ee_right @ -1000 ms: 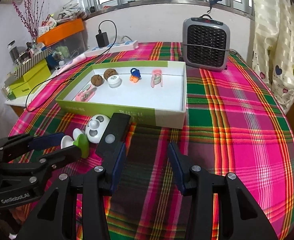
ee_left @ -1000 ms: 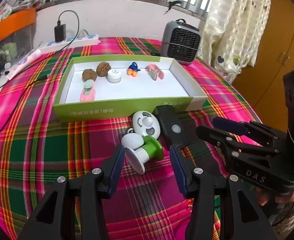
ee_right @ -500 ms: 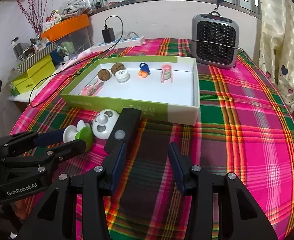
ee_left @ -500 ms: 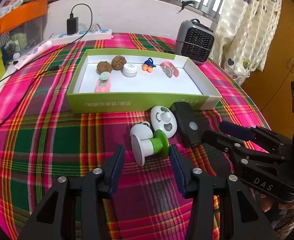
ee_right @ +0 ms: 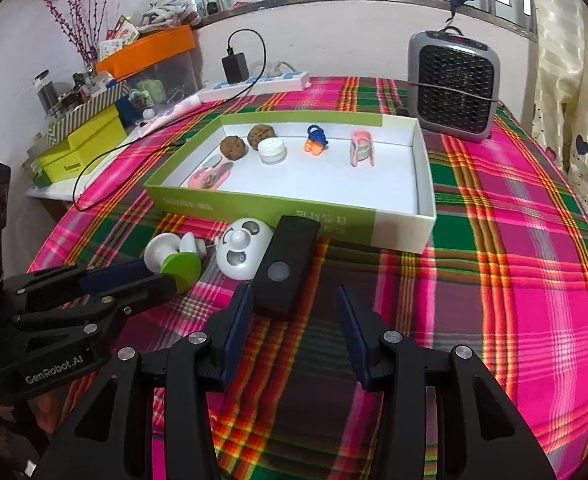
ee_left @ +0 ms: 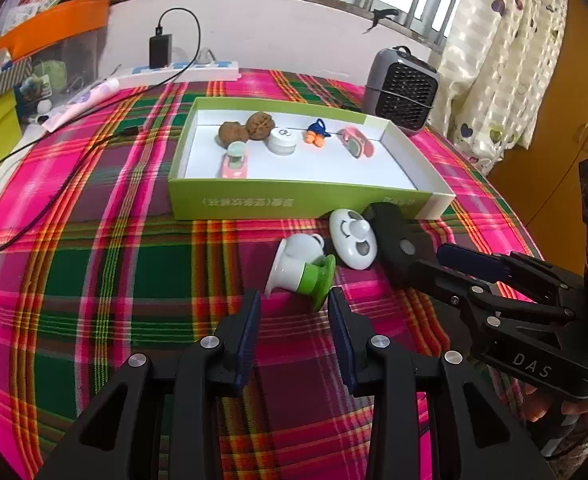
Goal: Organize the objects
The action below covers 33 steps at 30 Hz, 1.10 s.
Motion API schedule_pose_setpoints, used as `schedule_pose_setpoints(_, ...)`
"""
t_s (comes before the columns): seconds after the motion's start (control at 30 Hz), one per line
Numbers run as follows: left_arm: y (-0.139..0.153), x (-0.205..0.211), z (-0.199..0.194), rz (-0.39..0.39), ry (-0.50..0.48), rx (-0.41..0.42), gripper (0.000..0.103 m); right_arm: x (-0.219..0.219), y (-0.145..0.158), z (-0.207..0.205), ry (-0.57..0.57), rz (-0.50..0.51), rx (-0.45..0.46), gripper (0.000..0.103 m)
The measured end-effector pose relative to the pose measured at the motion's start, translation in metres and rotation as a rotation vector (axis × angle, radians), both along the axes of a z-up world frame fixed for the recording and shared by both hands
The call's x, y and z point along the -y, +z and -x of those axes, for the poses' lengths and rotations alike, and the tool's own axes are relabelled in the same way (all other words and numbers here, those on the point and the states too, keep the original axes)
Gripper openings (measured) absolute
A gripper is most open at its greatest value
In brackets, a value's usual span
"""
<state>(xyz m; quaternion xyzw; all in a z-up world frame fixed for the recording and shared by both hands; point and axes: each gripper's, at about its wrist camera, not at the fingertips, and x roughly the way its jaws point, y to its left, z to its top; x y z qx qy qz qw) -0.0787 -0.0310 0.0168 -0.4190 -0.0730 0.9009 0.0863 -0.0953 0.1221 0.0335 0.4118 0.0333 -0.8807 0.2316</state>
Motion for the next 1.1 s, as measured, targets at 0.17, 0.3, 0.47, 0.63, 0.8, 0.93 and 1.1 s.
schedule_pose_setpoints(0.17,-0.001,-0.001,0.000,0.014,-0.008,-0.005,0.033,0.003,-0.001,0.003,0.005,0.006,0.008,0.045)
schedule_pose_setpoints(0.3,-0.001,0.002,0.000,0.010,-0.021,-0.002,0.040,0.006,0.000,0.002,0.016,-0.006,0.001,0.045)
schedule_pose_setpoints(0.47,0.003,0.003,0.002,0.004,-0.027,-0.021,0.044,0.009,-0.002,0.005,0.007,-0.017,0.004,0.045)
schedule_pose_setpoints(0.63,0.001,0.002,0.009,0.026,-0.033,-0.019,0.045,0.009,-0.006,0.015,-0.009,-0.007,0.029,0.045)
schedule_pose_setpoints(0.8,-0.004,0.000,0.016,0.043,-0.048,-0.007,0.046,0.015,-0.009,0.021,-0.005,-0.050,0.026,0.045)
schedule_pose_setpoints(0.93,-0.005,-0.002,0.020,0.054,-0.053,-0.004,0.046,0.018,-0.010,0.024,-0.005,-0.074,0.017,0.045)
schedule_pose_setpoints(1.1,-0.004,-0.001,0.023,0.045,-0.052,-0.005,0.046,0.016,-0.010,0.025,-0.007,-0.074,0.015,0.045)
